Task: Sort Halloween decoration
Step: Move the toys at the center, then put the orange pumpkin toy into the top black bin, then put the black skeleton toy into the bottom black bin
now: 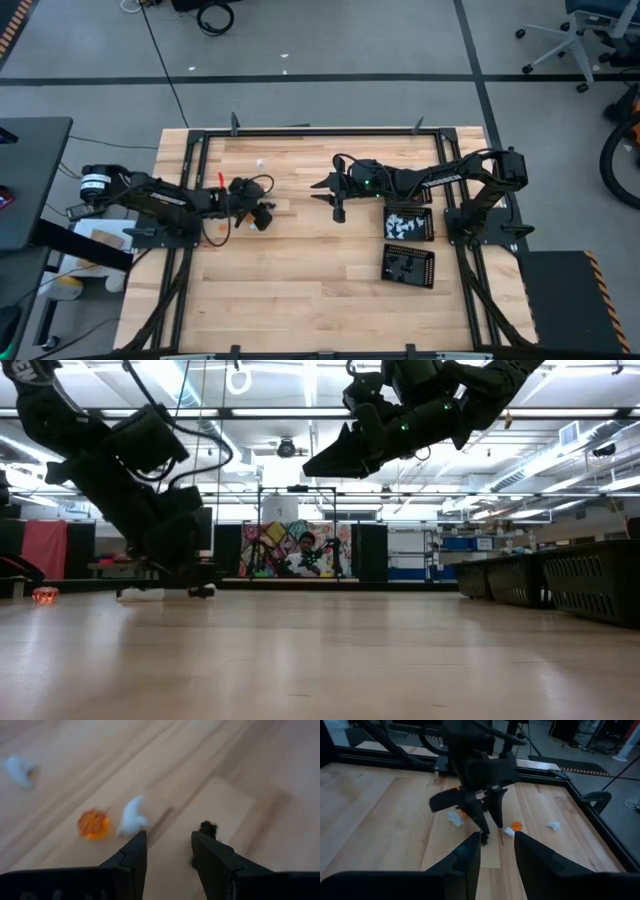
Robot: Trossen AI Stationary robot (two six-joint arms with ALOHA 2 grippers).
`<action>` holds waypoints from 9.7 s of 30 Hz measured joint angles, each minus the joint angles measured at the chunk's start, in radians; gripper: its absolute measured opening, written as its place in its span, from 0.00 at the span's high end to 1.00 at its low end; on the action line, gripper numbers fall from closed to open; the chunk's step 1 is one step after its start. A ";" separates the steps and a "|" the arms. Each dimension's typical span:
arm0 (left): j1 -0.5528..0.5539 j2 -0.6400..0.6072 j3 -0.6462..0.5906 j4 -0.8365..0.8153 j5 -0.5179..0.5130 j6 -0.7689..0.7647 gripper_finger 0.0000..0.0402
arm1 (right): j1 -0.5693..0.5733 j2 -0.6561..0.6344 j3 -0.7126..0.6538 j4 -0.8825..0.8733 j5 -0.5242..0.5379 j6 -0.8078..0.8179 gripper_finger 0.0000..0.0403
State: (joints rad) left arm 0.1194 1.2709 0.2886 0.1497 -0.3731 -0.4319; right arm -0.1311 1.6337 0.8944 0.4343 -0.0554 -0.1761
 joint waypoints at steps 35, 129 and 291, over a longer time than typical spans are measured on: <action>0.248 0.190 0.006 0.193 0.058 -0.172 0.65 | 0.000 0.001 0.000 -0.003 -0.021 0.000 0.69; -0.205 -0.349 -0.248 0.559 -0.292 0.290 0.65 | -0.058 0.779 0.386 0.318 -0.393 -0.005 0.49; -0.209 -0.358 -0.242 0.417 -0.212 0.327 0.65 | 0.058 0.706 0.743 -0.187 -0.120 -0.002 0.58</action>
State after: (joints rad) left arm -0.0894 0.9132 0.0466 0.5668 -0.5854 -0.1046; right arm -0.0735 2.3394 1.6374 0.2472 -0.1750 -0.1783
